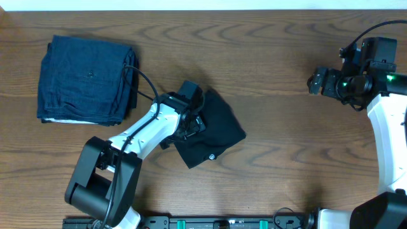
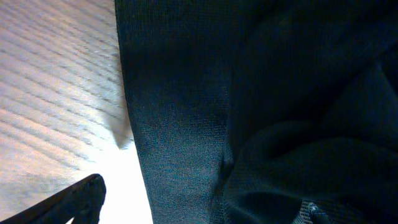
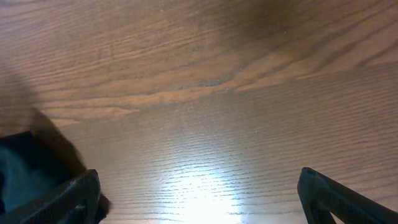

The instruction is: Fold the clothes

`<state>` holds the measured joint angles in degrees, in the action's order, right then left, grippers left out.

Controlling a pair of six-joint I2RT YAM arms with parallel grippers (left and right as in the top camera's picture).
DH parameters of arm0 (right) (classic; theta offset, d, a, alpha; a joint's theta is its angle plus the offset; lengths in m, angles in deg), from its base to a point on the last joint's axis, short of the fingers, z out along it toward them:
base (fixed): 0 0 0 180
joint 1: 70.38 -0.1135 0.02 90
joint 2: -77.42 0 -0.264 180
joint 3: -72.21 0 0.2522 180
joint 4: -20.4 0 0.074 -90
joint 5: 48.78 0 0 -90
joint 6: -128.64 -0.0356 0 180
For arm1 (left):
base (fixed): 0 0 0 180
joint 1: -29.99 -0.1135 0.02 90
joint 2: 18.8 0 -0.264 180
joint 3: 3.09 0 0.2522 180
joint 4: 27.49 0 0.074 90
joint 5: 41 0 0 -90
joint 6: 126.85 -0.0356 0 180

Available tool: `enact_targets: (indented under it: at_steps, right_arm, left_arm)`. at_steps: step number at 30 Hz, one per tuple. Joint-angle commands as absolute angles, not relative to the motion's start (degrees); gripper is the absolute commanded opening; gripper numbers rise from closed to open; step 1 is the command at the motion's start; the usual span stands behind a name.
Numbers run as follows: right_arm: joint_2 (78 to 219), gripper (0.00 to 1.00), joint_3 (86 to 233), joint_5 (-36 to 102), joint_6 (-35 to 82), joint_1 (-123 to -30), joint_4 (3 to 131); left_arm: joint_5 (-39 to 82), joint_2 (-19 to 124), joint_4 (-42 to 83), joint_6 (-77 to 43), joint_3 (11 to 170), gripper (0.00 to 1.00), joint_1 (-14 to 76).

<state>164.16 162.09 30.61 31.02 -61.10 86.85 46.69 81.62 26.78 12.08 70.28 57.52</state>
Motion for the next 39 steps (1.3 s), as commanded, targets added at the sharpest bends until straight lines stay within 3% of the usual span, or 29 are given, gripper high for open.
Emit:
enact_targets:
  at_steps: [1,18,39]
  right_arm:
    - [164.1,0.99,162.0,30.9,31.0,-60.8,86.9]
    - [164.1,0.99,162.0,30.9,31.0,-60.8,86.9]
    - [164.1,0.99,162.0,30.9,31.0,-60.8,86.9]
  left_arm:
    - [45.5,84.6,26.0,12.3,69.1,0.98,57.7]
    - [45.3,68.1,28.7,9.3,68.9,0.98,57.8]
    - [48.4,79.8,21.7,14.6,65.8,0.98,62.0]
